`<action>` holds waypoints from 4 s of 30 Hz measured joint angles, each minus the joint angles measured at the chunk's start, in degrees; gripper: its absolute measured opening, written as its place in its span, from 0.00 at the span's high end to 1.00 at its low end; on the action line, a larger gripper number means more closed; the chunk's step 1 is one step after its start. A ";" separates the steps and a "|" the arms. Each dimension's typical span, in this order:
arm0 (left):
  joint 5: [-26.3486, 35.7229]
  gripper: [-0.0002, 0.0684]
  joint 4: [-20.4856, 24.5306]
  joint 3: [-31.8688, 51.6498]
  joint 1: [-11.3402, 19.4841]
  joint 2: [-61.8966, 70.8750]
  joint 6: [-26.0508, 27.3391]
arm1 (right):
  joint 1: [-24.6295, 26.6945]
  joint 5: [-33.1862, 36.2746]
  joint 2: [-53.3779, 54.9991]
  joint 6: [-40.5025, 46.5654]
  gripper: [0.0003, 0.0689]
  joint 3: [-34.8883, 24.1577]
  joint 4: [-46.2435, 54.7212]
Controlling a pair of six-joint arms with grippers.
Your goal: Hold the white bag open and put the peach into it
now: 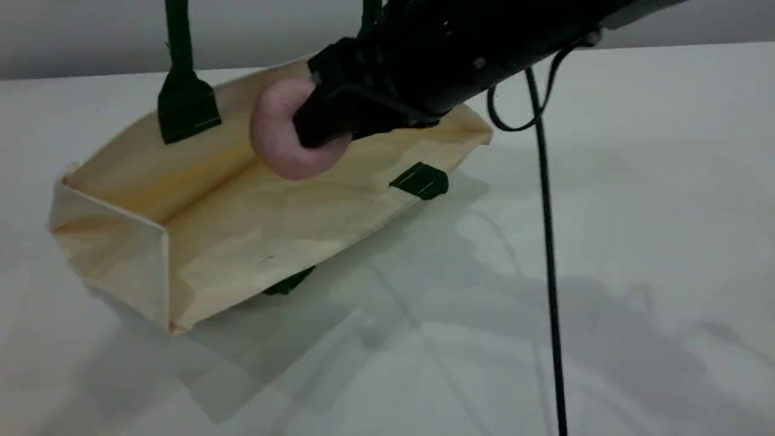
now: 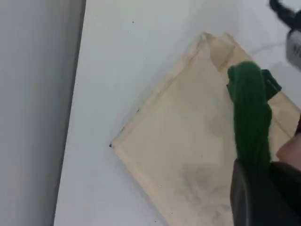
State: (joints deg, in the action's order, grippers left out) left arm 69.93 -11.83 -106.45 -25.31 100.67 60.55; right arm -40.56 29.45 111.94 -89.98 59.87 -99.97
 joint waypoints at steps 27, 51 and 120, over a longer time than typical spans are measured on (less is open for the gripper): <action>0.00 0.87 0.04 0.00 0.00 0.00 0.00 | -0.27 -0.95 6.23 0.00 0.39 8.73 0.10; -0.01 0.87 1.35 0.00 0.00 -0.06 -0.38 | 2.99 0.67 6.39 10.06 0.47 9.12 12.29; 0.04 0.87 -6.64 0.00 0.00 -0.13 -1.02 | 23.54 10.56 -30.30 83.07 0.99 9.12 93.76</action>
State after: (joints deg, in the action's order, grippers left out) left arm 69.98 -18.47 -106.45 -25.31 100.54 59.53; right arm -17.02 40.01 81.64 -6.91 68.99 -6.22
